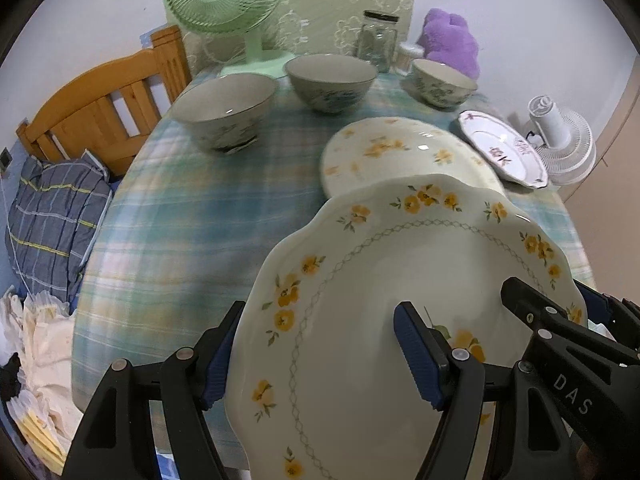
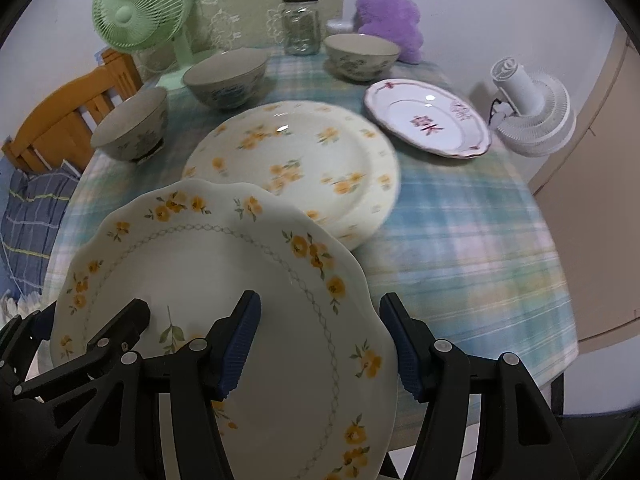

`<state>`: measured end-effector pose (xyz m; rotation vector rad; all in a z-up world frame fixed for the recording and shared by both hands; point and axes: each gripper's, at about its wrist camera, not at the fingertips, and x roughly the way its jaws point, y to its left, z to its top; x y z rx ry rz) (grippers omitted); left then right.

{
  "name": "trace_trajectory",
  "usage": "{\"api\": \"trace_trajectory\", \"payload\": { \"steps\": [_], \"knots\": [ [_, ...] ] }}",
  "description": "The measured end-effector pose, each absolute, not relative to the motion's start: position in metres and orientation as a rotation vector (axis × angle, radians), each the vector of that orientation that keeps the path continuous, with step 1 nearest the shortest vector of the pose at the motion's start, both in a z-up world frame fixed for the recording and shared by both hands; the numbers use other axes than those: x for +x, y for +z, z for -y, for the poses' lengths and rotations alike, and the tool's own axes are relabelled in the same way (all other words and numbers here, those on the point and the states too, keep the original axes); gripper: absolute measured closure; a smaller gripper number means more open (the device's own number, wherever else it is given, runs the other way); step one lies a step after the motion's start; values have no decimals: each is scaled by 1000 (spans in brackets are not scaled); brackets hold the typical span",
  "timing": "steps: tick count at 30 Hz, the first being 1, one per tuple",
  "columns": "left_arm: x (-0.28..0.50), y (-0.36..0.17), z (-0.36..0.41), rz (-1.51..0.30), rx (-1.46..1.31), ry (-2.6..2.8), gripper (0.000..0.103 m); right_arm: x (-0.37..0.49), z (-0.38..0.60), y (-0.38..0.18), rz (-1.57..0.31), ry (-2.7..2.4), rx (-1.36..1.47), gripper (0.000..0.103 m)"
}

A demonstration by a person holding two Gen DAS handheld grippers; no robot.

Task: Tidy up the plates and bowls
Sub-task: 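Lift and carry the scalloped plate with both tools across the table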

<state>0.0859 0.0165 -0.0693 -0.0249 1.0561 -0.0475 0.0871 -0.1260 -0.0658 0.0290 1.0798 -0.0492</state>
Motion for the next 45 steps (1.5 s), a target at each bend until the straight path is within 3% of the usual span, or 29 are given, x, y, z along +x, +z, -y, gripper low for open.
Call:
{"api": "trace_trajectory", "payload": {
  "steps": [11,26,45],
  "knots": [
    [99,-64,55,-1030,-29,-48,29,96,199,-56,-1063,-61,41,37],
    [115,-96,142,-1093,-5,-98,29,109,288,-85,-1125,-109,63,37],
    [147,-129,196,-1145,38,-104,28,136,351,-124,-1183,-157,143,37]
  ]
}}
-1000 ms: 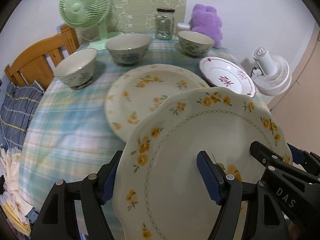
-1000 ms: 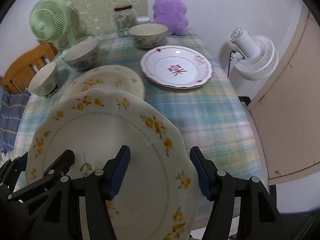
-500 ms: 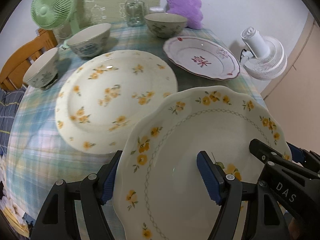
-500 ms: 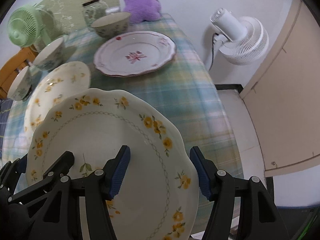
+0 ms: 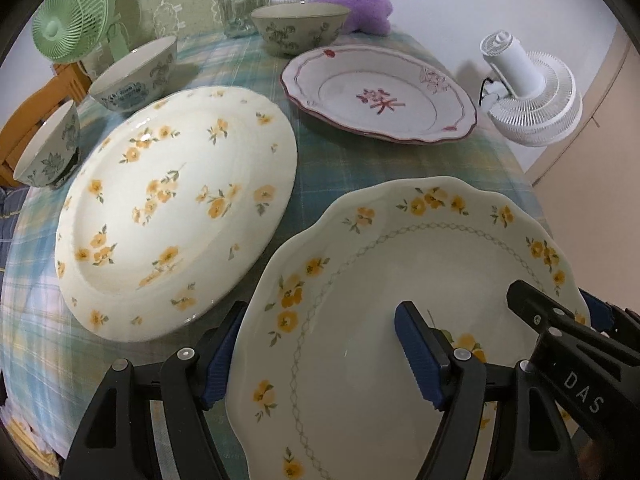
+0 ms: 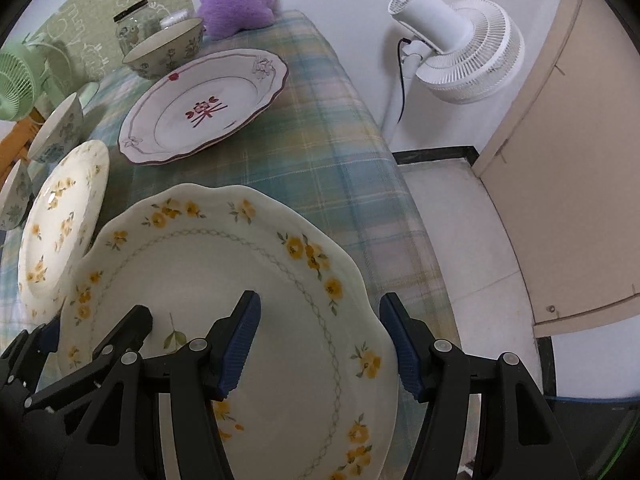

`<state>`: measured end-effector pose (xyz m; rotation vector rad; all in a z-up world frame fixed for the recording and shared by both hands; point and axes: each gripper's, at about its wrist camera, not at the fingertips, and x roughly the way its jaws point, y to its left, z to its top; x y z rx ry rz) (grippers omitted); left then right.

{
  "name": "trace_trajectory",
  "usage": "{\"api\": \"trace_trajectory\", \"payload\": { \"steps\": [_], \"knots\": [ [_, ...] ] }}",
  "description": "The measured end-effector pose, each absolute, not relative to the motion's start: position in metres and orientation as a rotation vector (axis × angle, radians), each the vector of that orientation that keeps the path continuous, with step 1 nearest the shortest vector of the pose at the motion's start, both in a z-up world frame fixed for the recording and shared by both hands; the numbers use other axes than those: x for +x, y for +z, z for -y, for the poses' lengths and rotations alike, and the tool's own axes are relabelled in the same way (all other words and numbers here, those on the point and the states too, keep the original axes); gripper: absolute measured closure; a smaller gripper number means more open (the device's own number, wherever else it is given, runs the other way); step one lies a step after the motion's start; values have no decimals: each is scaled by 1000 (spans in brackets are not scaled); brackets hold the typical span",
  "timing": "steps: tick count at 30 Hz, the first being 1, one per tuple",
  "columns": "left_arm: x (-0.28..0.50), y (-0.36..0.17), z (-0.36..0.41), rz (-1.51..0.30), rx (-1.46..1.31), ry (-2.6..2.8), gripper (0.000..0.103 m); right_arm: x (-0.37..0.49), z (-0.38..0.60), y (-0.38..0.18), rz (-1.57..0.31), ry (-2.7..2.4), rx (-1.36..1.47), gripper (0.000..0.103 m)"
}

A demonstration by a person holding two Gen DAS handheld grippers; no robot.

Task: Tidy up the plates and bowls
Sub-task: 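Lift and carry the scalloped plate with both tools across the table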

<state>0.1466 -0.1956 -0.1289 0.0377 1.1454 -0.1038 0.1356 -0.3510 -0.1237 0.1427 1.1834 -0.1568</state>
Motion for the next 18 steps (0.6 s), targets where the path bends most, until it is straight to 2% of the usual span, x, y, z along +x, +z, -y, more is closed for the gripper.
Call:
{"api": "trace_trajectory", "payload": {
  "steps": [18],
  "knots": [
    [151,-127,202,-1163,58,-80,26,140,357,-127,-1180,-176,130,36]
  ]
}}
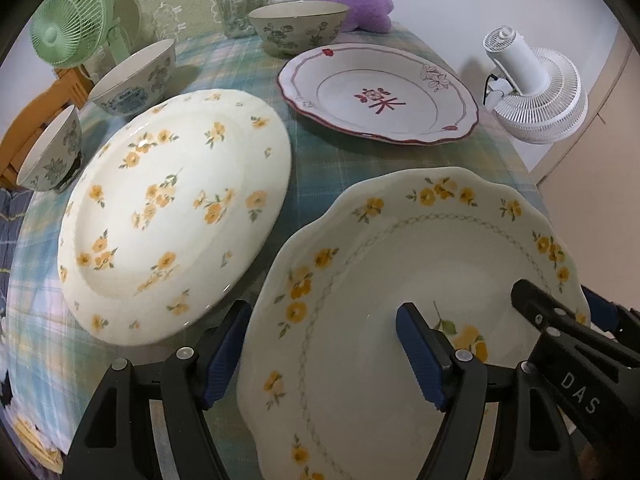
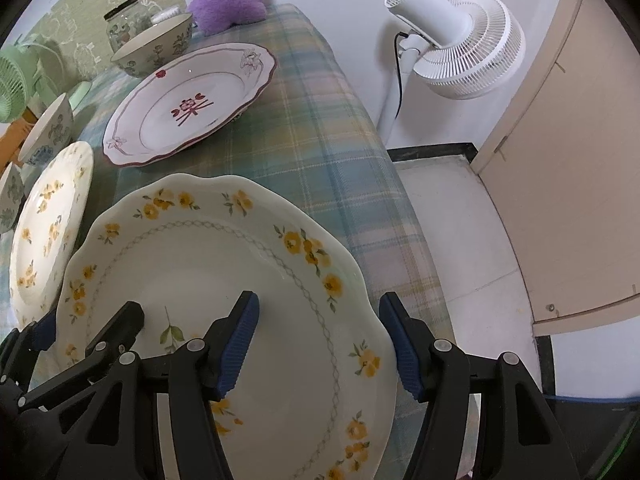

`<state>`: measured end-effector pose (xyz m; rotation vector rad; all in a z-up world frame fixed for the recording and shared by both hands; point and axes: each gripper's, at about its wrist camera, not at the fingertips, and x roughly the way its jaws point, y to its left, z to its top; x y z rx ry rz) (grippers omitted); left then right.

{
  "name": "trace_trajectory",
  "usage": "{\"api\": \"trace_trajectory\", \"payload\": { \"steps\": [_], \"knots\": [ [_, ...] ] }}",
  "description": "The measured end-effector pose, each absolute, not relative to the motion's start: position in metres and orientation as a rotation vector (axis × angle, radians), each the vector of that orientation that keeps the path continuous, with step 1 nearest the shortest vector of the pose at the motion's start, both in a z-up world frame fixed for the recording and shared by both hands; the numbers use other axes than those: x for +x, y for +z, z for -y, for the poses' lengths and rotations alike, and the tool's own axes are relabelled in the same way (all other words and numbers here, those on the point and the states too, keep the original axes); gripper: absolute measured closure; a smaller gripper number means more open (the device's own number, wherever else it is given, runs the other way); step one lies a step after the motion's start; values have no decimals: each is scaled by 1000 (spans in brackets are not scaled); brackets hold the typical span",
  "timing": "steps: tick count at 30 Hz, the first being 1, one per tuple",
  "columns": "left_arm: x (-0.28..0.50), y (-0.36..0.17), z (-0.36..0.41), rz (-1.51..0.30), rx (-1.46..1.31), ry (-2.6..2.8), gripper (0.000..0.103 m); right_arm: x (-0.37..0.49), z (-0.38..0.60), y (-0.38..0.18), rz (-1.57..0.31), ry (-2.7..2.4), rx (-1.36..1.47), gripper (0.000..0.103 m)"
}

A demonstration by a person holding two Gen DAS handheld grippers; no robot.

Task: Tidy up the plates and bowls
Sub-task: 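Lift and carry the scalloped plate with both tools across the table, then lower the scalloped plate onto the table and open both tools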

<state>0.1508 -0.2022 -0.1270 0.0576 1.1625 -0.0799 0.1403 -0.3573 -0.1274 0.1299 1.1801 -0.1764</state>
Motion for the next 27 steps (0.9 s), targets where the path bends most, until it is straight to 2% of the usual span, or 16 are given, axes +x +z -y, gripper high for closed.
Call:
{"api": "trace_trajectory", "payload": {
  "steps": [3,9,15,18,27],
  "knots": [
    [147,-122,195,-1165,46,-74,21,136,355,-121,-1169,-192,111,30],
    [138,-107,183,-1149,23,-93,18,126,354,-102,-1145,-219,114,19],
    [127,-89,166,-1116,15,-105,17,112,344,-81,-1102,-217,124,17],
    [123,-81,156,-1102,19,-117,10,106,333,-71,-1071,-209,142,17],
    [107,-52,117,-1026,53,-140,9,94,274,-43,-995,-145,118,17]
  ]
}}
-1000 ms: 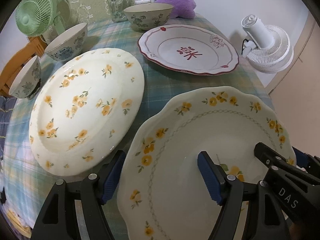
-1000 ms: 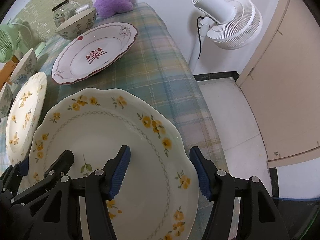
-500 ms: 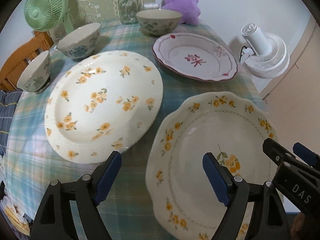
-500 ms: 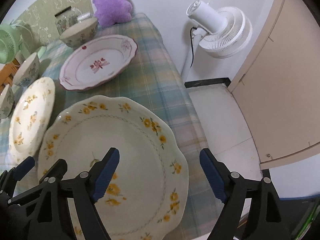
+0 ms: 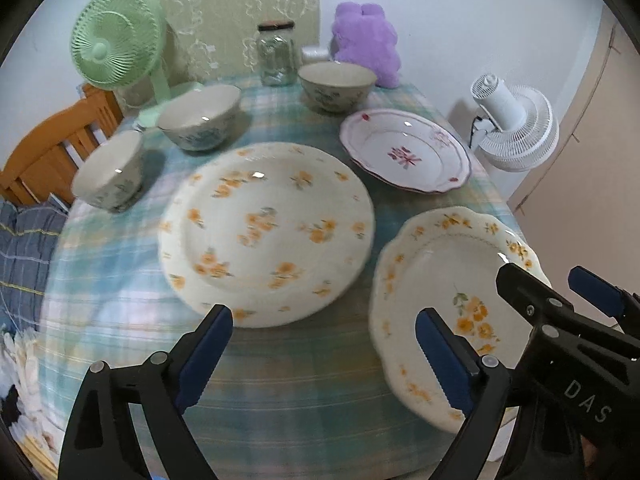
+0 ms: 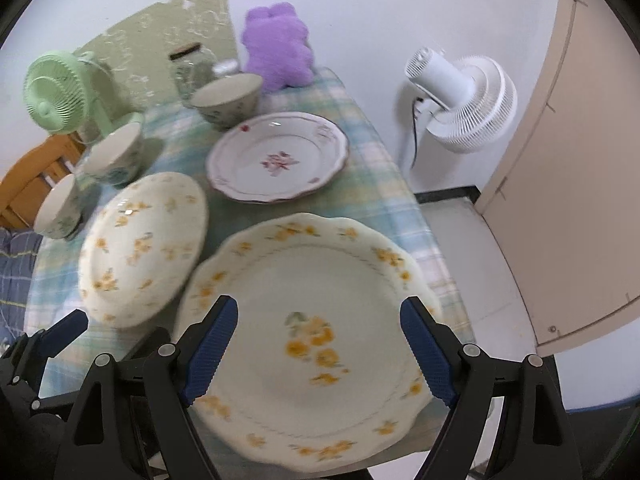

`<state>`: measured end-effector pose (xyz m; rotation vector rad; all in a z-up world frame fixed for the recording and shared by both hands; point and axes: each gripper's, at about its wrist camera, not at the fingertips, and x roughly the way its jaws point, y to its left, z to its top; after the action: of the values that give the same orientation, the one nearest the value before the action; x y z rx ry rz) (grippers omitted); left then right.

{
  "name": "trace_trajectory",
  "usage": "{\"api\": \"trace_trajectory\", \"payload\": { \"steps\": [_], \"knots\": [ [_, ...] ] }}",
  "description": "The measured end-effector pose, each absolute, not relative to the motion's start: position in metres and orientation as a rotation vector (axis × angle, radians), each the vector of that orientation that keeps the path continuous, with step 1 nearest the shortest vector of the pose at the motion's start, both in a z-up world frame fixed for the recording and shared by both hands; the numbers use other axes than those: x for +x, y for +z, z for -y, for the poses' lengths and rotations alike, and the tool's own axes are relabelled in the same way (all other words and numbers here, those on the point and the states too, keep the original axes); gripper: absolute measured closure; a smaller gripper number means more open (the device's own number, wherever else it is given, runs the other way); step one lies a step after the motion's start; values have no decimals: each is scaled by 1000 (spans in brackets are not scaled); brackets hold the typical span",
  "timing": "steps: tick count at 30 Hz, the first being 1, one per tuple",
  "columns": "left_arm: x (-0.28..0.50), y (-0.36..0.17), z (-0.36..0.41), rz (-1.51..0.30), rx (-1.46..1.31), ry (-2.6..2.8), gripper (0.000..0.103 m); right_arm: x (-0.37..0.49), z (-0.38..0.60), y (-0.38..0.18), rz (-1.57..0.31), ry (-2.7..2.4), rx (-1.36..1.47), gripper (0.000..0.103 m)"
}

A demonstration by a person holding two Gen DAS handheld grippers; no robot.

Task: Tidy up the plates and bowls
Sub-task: 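Lower the scalloped plate onto the table and open both tools, then move both tools to the beaded-rim yellow-flower plate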

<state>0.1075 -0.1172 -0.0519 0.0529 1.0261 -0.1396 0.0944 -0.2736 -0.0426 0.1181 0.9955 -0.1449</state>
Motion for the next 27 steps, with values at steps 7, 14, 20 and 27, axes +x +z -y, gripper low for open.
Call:
{"api": "trace_trajectory", "payload": {
  "steps": [7,14,20,27],
  "knots": [
    [108,-35,78,-986,48,-135,9,90,228,-23,-950,-126,121,17],
    [117,-21,36,-934,43,-140,9,95,185,-6,-903,-110,116,17],
    [139,-17,7,-913,29,-132,9,111,154,3,-867,-75,134,17],
    [171,-30,-1,-919,26,-94,9,147,133,-3,-887,-101,89,17]
  ]
}}
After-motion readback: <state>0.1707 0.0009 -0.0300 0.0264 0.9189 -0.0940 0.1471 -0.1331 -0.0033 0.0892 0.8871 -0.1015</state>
